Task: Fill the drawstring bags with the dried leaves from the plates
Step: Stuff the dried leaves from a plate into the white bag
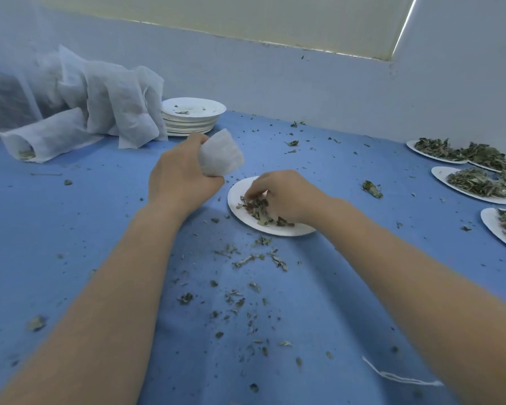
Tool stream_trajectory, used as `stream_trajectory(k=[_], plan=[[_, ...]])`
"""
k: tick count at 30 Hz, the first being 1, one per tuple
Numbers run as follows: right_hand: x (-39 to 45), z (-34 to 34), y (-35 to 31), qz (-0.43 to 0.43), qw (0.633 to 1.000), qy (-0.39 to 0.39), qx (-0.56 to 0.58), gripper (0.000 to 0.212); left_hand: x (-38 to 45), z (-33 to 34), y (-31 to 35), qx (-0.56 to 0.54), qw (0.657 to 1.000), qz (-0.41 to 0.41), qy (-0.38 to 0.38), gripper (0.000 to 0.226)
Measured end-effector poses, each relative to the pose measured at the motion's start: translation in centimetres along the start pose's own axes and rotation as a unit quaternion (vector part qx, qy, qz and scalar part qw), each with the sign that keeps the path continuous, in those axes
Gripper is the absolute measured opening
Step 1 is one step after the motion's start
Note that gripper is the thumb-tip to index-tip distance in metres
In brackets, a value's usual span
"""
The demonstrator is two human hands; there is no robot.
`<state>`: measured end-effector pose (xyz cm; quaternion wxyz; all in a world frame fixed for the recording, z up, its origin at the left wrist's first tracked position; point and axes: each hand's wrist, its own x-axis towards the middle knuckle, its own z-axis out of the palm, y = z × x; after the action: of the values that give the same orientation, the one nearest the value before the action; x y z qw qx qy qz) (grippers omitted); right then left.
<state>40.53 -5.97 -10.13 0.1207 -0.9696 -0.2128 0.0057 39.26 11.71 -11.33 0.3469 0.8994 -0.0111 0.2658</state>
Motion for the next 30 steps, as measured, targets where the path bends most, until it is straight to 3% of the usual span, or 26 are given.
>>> stream_trajectory(k=[5,9,14,16,20,24,26,30], plan=[[-1.1,-0.9,0.3,-0.045,0.995,0.016,0.085,0.057,0.0,0.1,0.1,-0.009,1.0,0.003,-0.003,0.041],[-2.3,-0.5,1.0,-0.084,0.996,-0.009,0.011,0.054,-0.1,0.1,0.0,-0.012,1.0,0.0,-0.006,0.041],[-3.5,-1.5,2.5,-0.082,0.996,0.014,0.016,0.049,-0.1,0.2,0.0,-0.007,1.0,-0.005,-0.013,0.039],[-3.4,-1.2,2.4,-0.072,0.997,0.031,0.027,0.054,-0.1,0.3,0.0,-0.002,1.0,0.001,-0.016,0.04],[-3.3,-0.4,1.8,-0.107,0.994,-0.011,-0.017,0.063,-0.3,0.6,0.2,0.013,0.999,0.01,-0.027,0.04],[-4.1,-1.8,3.0,-0.053,0.998,0.034,0.027,0.057,-0.2,0.7,0.1,0.022,0.999,0.012,-0.035,0.041],[-4.0,-2.3,3.6,-0.003,0.999,0.049,-0.003,0.053,-0.2,0.8,0.2,0.026,0.999,0.016,-0.042,0.043],[-3.1,-1.8,3.0,0.093,0.992,-0.025,-0.081,0.041,-0.3,1.1,0.3,0.027,0.997,0.025,-0.061,0.047]])
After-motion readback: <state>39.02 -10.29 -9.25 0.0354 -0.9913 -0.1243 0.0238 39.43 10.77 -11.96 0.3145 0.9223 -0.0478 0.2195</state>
